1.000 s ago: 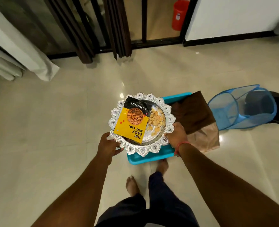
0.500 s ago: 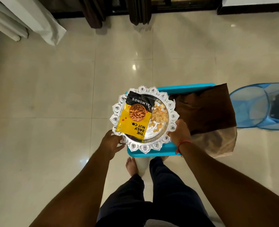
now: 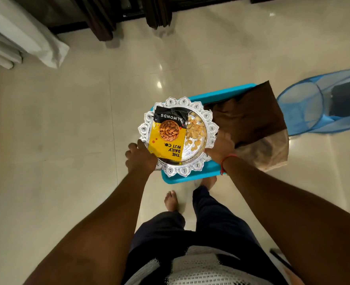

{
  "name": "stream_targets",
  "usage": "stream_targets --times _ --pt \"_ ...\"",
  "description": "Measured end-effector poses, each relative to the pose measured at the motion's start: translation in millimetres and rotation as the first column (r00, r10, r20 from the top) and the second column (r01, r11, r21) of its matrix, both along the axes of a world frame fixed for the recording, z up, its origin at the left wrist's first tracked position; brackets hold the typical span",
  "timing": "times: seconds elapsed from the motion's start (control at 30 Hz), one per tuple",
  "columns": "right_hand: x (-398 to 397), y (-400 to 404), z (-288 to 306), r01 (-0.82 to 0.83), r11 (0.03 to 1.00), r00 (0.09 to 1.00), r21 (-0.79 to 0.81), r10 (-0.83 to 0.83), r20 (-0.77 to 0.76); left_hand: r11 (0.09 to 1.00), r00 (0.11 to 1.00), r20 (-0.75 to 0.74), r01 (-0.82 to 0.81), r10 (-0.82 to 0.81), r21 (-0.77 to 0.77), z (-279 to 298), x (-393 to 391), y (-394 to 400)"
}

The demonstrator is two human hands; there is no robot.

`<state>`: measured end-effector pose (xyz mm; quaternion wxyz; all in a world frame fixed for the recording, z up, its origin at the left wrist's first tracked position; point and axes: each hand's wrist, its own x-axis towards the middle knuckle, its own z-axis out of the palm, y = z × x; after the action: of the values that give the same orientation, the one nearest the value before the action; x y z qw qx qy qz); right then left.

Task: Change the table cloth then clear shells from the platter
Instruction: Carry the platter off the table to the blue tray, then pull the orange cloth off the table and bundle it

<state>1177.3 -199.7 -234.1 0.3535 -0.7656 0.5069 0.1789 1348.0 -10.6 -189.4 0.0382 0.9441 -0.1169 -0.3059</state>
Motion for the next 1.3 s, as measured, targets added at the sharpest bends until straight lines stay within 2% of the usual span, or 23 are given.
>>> stream_targets --times 0.1,0.2,0.37,0.5,0.63,0.8,1.03,1.3 --pt "-7 5 18 -0.038 0.996 0.999 -0.081 0.041 0.031 0.960 0.956 0.092 0.278 -0.278 0.018 10 0 -4" --pt "-24 16 40 -0.002 0.988 0.997 -0.156 0.014 0.075 0.862 0.854 0.143 0.506 -0.501 0.000 29 -9 -16" --pt "-59 46 93 0.060 0.956 0.997 -0.288 -0.045 0.058 0.608 0.597 0.256 0.792 -0.760 -0.043 64 -32 -39" --pt "-97 63 140 0.138 0.924 0.990 -0.357 -0.137 0.029 0.377 0.365 0.299 0.926 -0.882 -0.018 95 -67 -62" --pt "-163 75 169 0.257 0.870 0.962 -0.420 -0.272 0.025 0.198 0.206 0.314 0.979 -0.927 -0.056 123 -128 -87" --pt "-272 99 192 0.464 0.764 0.865 -0.449 -0.500 0.044 -0.024 -0.005 0.344 0.998 -0.939 -0.051 150 -224 -118" --pt "-454 157 206 0.668 0.588 0.674 -0.456 -0.738 0.037 -0.295 -0.254 0.364 0.954 -0.896 -0.058 161 -412 -121" --pt "-661 256 194 0.826 0.403 0.427 -0.394 -0.904 -0.030 -0.564 -0.529 0.300 0.825 -0.794 -0.038 147 -650 -74"
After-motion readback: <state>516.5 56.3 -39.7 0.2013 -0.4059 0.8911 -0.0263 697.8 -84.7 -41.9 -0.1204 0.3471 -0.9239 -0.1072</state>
